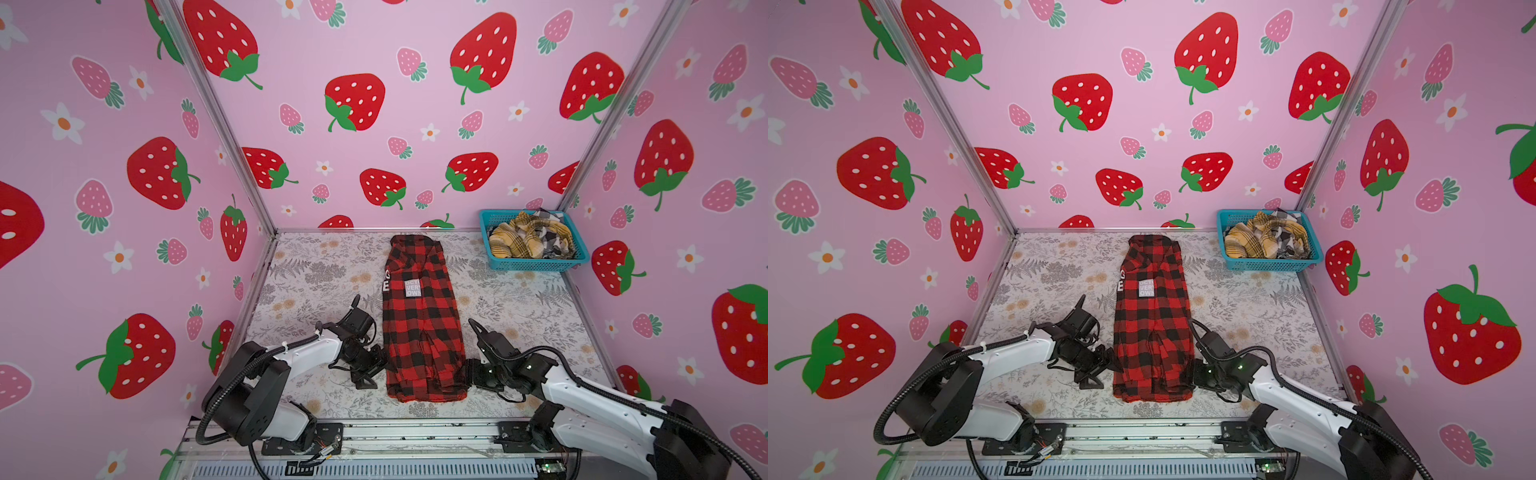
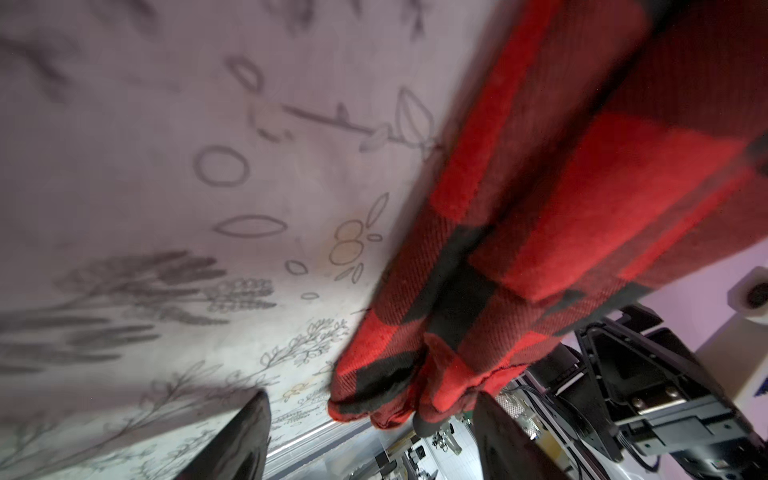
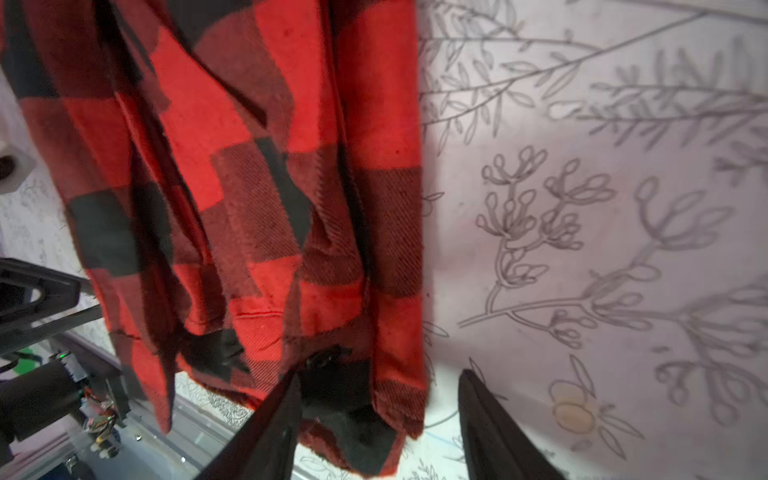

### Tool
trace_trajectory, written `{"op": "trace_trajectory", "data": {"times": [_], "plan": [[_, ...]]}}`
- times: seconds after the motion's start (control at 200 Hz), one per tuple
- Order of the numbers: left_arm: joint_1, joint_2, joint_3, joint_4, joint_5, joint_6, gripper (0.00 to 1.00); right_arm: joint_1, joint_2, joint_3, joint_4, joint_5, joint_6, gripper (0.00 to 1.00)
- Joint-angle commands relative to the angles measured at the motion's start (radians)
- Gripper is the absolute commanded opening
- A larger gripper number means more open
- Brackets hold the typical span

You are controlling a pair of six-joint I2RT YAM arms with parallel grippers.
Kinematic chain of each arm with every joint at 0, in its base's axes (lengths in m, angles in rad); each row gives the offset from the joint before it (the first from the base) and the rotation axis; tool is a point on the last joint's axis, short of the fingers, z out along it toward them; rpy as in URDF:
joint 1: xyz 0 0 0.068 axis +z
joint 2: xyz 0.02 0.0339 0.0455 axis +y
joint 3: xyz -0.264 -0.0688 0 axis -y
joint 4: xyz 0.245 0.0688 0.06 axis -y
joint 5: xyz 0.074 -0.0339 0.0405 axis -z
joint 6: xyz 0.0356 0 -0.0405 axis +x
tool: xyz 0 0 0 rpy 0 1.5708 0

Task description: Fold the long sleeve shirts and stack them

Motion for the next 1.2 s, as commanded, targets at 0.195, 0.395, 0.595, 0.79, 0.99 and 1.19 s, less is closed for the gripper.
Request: {"op": "trace_trajectory", "data": {"times": [0.195,0.395,0.595,0.79,0.99,1.19], "plan": [[-0.054,0.088,-0.004,0.052,-0.02,-0.025,0.67,-0.005,-0.003,-0.026,0.073,-0.069,0.064,0.54],[-0.059,0.112,0.012,0.045,-0.035,-0.025,0.54,-0.004,0.014,-0.036,0.104,-0.087,0.077,0.46],[-0.07,0.151,0.042,0.038,-0.044,-0.014,0.45,-0.004,0.04,-0.037,0.134,-0.095,0.082,0.36],[-0.075,0.176,0.059,0.05,-0.043,-0.008,0.4,-0.004,0.095,-0.022,0.167,-0.107,0.071,0.31],[-0.077,0.191,0.069,0.081,-0.04,-0.003,0.14,-0.003,0.112,-0.013,0.194,-0.111,0.073,0.14],[-0.081,0.134,0.084,0.055,-0.047,-0.008,0.0,0.012,0.073,0.0,0.206,-0.106,0.089,0.02]]}}
